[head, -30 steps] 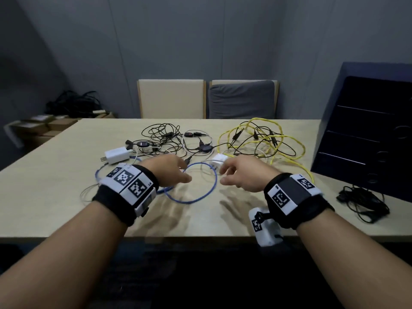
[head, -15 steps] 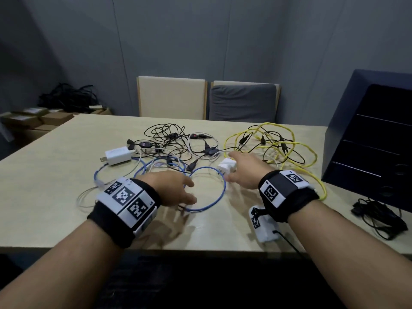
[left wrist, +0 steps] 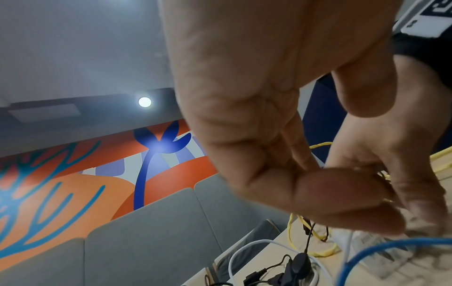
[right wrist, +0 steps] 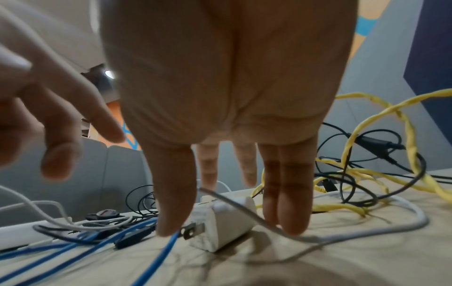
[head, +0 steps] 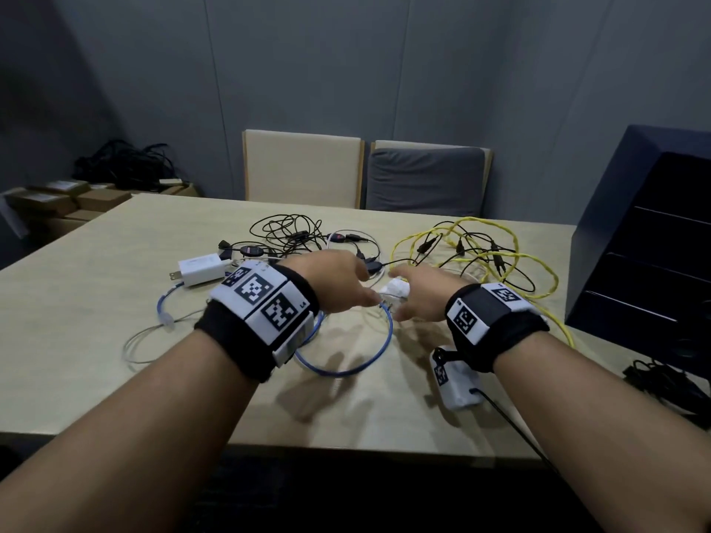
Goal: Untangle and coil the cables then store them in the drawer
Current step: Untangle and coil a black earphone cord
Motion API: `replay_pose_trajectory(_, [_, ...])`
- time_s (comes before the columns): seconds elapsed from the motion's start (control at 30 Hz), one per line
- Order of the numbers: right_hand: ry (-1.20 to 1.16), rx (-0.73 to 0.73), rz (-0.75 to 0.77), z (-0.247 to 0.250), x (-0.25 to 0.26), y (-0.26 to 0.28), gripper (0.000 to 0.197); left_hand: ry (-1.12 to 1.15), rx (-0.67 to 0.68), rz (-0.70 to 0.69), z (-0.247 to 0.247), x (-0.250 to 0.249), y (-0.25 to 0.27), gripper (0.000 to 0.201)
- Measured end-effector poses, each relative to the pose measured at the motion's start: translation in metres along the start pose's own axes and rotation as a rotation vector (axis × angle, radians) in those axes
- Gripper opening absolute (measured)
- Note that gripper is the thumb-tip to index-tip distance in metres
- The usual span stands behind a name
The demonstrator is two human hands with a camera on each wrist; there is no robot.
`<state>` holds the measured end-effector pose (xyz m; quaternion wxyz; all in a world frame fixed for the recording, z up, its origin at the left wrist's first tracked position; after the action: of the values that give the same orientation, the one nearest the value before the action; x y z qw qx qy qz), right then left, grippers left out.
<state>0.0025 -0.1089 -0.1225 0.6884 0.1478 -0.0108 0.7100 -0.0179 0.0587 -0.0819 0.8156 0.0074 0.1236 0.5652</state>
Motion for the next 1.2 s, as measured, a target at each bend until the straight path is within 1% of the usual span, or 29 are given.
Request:
replay_pose_trajectory(0.07, [-0.001, 0.059, 0.014, -0.001, 0.001, -0.005, 0.065, 0.045, -0.031, -0.009, 0.001, 0.001, -0.004, 0.048])
replay_pose_trajectory(0.13, [-0.01, 0.077, 0.016, -0.002, -0.001, -0.01, 0.061, 0.118, -0.043, -0.022, -0.001, 0.004, -0.008, 0.044])
replay_pose_trajectory(0.23, [-0.016, 0.022, 0.043, -0.007, -0.007, -0.015, 0.049, 0.211, -0.06, -0.02, -0.005, 0.009, -0.014, 0.04])
replay_pose_trajectory(0.3, [-0.034, 0.012, 0.065, -0.009, -0.013, -0.016, 0.044, 0.251, -0.078, -0.015, -0.008, 0.01, -0.017, 0.036])
replay_pose_trajectory(0.4, [-0.122, -0.029, 0.086, -0.003, -0.022, -0.016, 0.038, 0.295, -0.087, -0.017, -0.011, 0.012, -0.017, 0.033])
replay_pose_trajectory(0.5, [-0.413, -0.122, 0.123, 0.013, -0.032, -0.012, 0.026, 0.355, -0.091, -0.025, -0.013, 0.014, -0.019, 0.031])
replay_pose_trajectory(0.57, [-0.686, -0.223, 0.171, 0.032, -0.034, -0.002, 0.02, 0.392, -0.107, -0.033, -0.014, 0.013, -0.019, 0.032])
replay_pose_trajectory(0.63, [-0.93, -0.341, 0.232, 0.056, -0.033, 0.014, 0.015, 0.44, -0.132, -0.043, -0.013, 0.011, -0.02, 0.036])
replay_pose_trajectory(0.73, [-1.056, -0.482, 0.345, 0.09, -0.026, 0.041, 0.011, 0.457, -0.169, -0.052, -0.011, 0.006, -0.019, 0.049])
replay_pose_trajectory(0.8, [-1.134, -0.508, 0.453, 0.106, -0.02, 0.057, 0.012, 0.465, -0.2, -0.067, -0.008, 0.001, -0.018, 0.061])
replay_pose_trajectory(0.87, [-1.206, -0.476, 0.562, 0.118, -0.013, 0.072, 0.015, 0.511, -0.267, -0.065, -0.006, -0.005, -0.019, 0.079])
replay_pose_trajectory(0.93, [-1.244, -0.384, 0.645, 0.124, -0.009, 0.084, 0.016, 0.599, -0.351, -0.07, -0.002, -0.01, -0.02, 0.093])
replay_pose_trajectory(1.03, [-1.257, -0.237, 0.725, 0.125, -0.009, 0.094, 0.024, 0.711, -0.446, -0.192, 0.006, -0.023, -0.018, 0.098])
replay_pose_trajectory(1.1, [-1.255, -0.182, 0.762, 0.122, -0.011, 0.096, 0.028, 0.777, -0.432, -0.273, 0.009, -0.032, -0.019, 0.091])
replay_pose_trajectory(1.13, [-1.256, -0.171, 0.774, 0.121, -0.014, 0.095, 0.028, 0.818, -0.401, -0.292, 0.01, -0.036, -0.021, 0.082])
replay_pose_trajectory(1.17, [-1.261, -0.163, 0.782, 0.119, -0.016, 0.095, 0.029, 0.836, -0.373, -0.291, 0.01, -0.039, -0.023, 0.067])
replay_pose_trajectory(1.2, [-1.271, -0.157, 0.784, 0.118, -0.019, 0.095, 0.029, 0.822, -0.37, -0.285, 0.009, -0.041, -0.025, 0.045])
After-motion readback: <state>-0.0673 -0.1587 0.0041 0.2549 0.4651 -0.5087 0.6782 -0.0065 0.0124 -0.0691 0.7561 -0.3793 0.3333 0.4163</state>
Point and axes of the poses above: each hand's wrist, its own y-axis away from the middle knuckle, its own z-axis out of the back of the hand, x = y × z, the point moved 1 cm from there along -y, towards the middle knuckle, and after that the axes turned 3 degrees about -y, right-handed, at the moved point
